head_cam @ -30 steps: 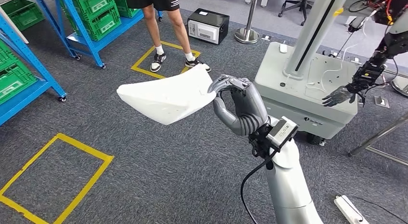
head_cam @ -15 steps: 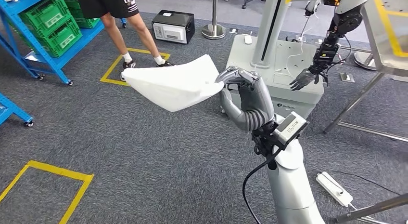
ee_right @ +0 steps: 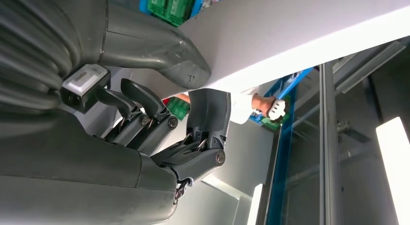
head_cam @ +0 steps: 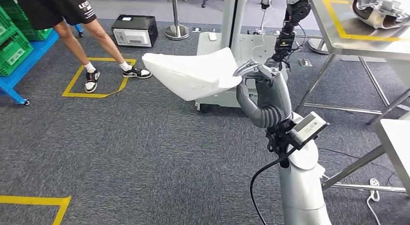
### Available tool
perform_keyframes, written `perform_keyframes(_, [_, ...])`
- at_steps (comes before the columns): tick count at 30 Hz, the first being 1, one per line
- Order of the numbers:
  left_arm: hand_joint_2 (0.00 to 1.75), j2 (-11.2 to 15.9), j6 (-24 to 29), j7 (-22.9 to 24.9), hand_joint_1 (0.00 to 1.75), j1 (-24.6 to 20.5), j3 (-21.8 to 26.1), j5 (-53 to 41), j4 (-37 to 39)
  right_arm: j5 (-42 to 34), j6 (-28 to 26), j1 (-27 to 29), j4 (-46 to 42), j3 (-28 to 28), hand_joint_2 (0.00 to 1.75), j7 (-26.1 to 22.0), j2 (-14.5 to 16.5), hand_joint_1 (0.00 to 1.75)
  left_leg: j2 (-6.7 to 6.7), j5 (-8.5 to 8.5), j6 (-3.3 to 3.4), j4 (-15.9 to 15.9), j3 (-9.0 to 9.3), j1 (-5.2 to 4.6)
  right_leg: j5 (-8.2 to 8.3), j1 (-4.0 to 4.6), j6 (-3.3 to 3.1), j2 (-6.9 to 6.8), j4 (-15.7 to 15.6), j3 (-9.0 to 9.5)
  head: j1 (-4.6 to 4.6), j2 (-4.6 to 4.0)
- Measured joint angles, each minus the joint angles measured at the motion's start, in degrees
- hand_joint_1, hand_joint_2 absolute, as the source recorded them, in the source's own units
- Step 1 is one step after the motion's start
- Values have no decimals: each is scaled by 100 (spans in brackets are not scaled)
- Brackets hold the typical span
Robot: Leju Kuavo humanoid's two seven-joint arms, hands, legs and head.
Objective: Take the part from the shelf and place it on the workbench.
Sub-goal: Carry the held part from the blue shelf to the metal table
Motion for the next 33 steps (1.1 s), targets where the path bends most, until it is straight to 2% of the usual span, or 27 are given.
perform_keyframes(2, [175, 25, 23, -13, 0, 29, 1, 68, -5, 24, 32, -34, 75, 10, 175, -113, 5, 175, 114, -66, -73, 50, -12, -20, 177, 12, -33, -215, -617, 334, -5, 0])
perform_keyframes(3, [175, 39, 41, -35, 0, 54, 2, 110, -7, 9, 54, -53, 122, 16, 175, -157, 7, 175, 164, -94, -112, 56, -7, -28, 175, 28, -69, -258, -718, 382, -5, 0])
perform_keyframes(5, [175, 54, 68, -94, 0, 106, 13, 167, -7, -53, 96, -106, 244, 27, 175, -212, 8, 175, 263, -119, -188, 25, 56, -21, 174, 49, -162, -134, -712, 372, -8, 0])
perform_keyframes(6, [175, 57, 73, -122, 0, 125, 20, 182, -4, -82, 107, -140, 299, 30, 175, -224, 9, 175, 213, -143, -225, 35, 72, -7, 183, 44, -200, -71, -725, 372, -8, 0])
perform_keyframes(8, [175, 60, 72, -165, 0, 159, 27, 180, 1, -112, 106, -219, 382, 44, 175, -216, 25, 175, -93, -339, -271, 306, -28, 15, 209, 21, -268, 44, -749, 377, -13, 0])
perform_keyframes(9, [175, 65, 71, -178, 0, 180, 27, 174, 4, -122, 104, -252, 411, 58, 175, -206, 38, 175, -282, -507, -277, 606, -169, 20, 212, 22, -292, 97, -752, 380, -16, 0])
perform_keyframes(10, [175, 69, 67, -187, 0, 206, 27, 165, 7, -136, 98, -279, 438, 73, 175, -181, 51, 175, -387, -676, -271, 980, -351, 19, 210, 33, -312, 163, -751, 380, -17, 0])
perform_keyframes(11, [175, 76, 61, -191, 0, 232, 27, 157, 8, -157, 91, -293, 456, 85, 175, -140, 60, 175, -426, -783, -260, 1319, -533, 15, 207, 49, -325, 238, -748, 380, -19, 0])
perform_keyframes(12, [175, 83, 52, -193, 0, 250, 27, 151, 9, -185, 80, -300, 467, 92, 175, -83, 64, 175, -440, -794, -241, 1524, -669, 9, 204, 65, -333, 321, -743, 382, -18, 0])
perform_keyframes(13, [175, 86, 42, -196, 0, 256, 27, 144, 9, -220, 67, -309, 471, 94, 175, -15, 66, 175, -449, -688, -211, 1527, -720, 0, 201, 79, -337, 407, -737, 384, -17, 0])
perform_keyframes(14, [175, 89, 34, -197, 0, 250, 27, 135, 9, -252, 57, -318, 471, 94, 175, 43, 66, 175, -475, -487, -174, 1318, -675, -14, 199, 87, -339, 491, -731, 389, -17, 0])
perform_keyframes(15, [175, 91, 28, -199, 0, 234, 27, 122, 8, -274, 49, -326, 470, 94, 175, 77, 67, 175, -563, -234, -130, 963, -560, -31, 196, 88, -339, 567, -727, 394, -17, 0])
perform_keyframes(16, [175, 97, 25, -199, 0, 216, 26, 101, 7, -287, 42, -332, 469, 94, 175, 86, 67, 175, -712, -45, -84, 611, -425, -39, 197, 90, -331, 637, -726, 392, -14, 0])
perform_keyframes(17, [175, 103, 23, -198, 0, 201, 25, 75, 5, -288, 37, -333, 469, 94, 175, 70, 68, 175, -844, 77, -54, 320, -312, -49, 202, 81, -315, 707, -725, 381, -16, 0])
perform_keyframes(18, [175, 110, 21, -192, 0, 187, 23, 56, 3, -284, 32, -327, 469, 93, 175, 40, 68, 175, -940, 124, -35, 153, -241, -58, 216, 64, -287, 778, -729, 360, -18, 0])
perform_keyframes(19, [175, 115, 20, -184, 0, 175, 22, 41, 1, -280, 28, -319, 469, 92, 175, 7, 66, 175, -959, 106, -27, 102, -210, -64, 236, 46, -250, 852, -739, 339, -21, 0])
perform_keyframes(21, [175, 117, 21, -165, 0, 155, 20, 36, -3, -280, 23, -304, 469, 90, 175, -36, 60, 175, -808, 137, -7, 21, -167, -67, 268, 22, -175, 960, -766, 314, -26, 0])
perform_keyframes(22, [175, 116, 22, -160, 0, 145, 20, 37, -6, -290, 15, -310, 469, 90, 175, -43, 53, 175, -730, 162, 19, -37, -135, -57, 234, 37, -151, 877, -724, 289, -20, 0])
perform_keyframes(23, [175, 115, 24, -157, 0, 135, 20, 38, -8, -305, 7, -327, 471, 90, 175, -46, 46, 175, -644, 188, 48, -93, -106, -47, 139, 58, -131, 720, -576, 213, -8, 0])
perform_keyframes(25, [175, 114, 26, -152, 0, 126, 20, 38, -10, -329, -8, -357, 481, 91, 175, -41, 36, 175, -482, 205, 91, -135, -82, -48, -196, 86, -96, 342, 73, -104, 15, 0])
perform_keyframes(26, [175, 114, 26, -148, 0, 129, 20, 38, -10, -335, -10, -361, 490, 92, 175, -37, 34, 175, -393, 199, 98, -126, -85, -52, -347, 78, -73, 253, 451, -291, 21, 0])
perform_keyframes(27, [175, 114, 26, -145, 0, 134, 20, 39, -10, -336, -12, -356, 501, 92, 175, -34, 31, 175, -308, 188, 100, -114, -88, -54, -420, 63, -51, 214, 713, -418, 21, 0])
perform_keyframes(28, [175, 114, 30, -143, 0, 139, 20, 40, -10, -338, -11, -351, 514, 92, 175, -31, 27, 175, -224, 175, 96, -98, -91, -52, -390, 45, -30, 190, 772, -442, 21, 0])
perform_keyframes(29, [175, 113, 35, -144, 0, 141, 20, 42, -8, -342, -10, -353, 527, 92, 175, -29, 23, 175, -145, 158, 83, -75, -94, -46, -264, 27, -10, 153, 584, -333, 22, 0])
perform_keyframes(31, [175, 111, 49, -148, 0, 142, 20, 46, -5, -354, -9, -388, 551, 92, 175, -17, 21, 175, -6, 103, 30, -8, -102, -42, 45, 10, 9, -47, -173, 103, 22, 0])
perform_keyframes(32, [175, 112, 55, -148, 0, 141, 20, 47, -5, -361, -9, -421, 562, 92, 175, -2, 24, 175, 50, 67, -8, 34, -108, -48, 145, 12, -11, -142, -489, 277, 20, 0])
perform_keyframes(33, [175, 115, 58, -147, 0, 135, 20, 46, -7, -371, -12, -461, 573, 91, 175, 16, 27, 175, 98, 38, -47, 64, -105, -57, 183, 23, -44, -199, -660, 368, 17, 0])
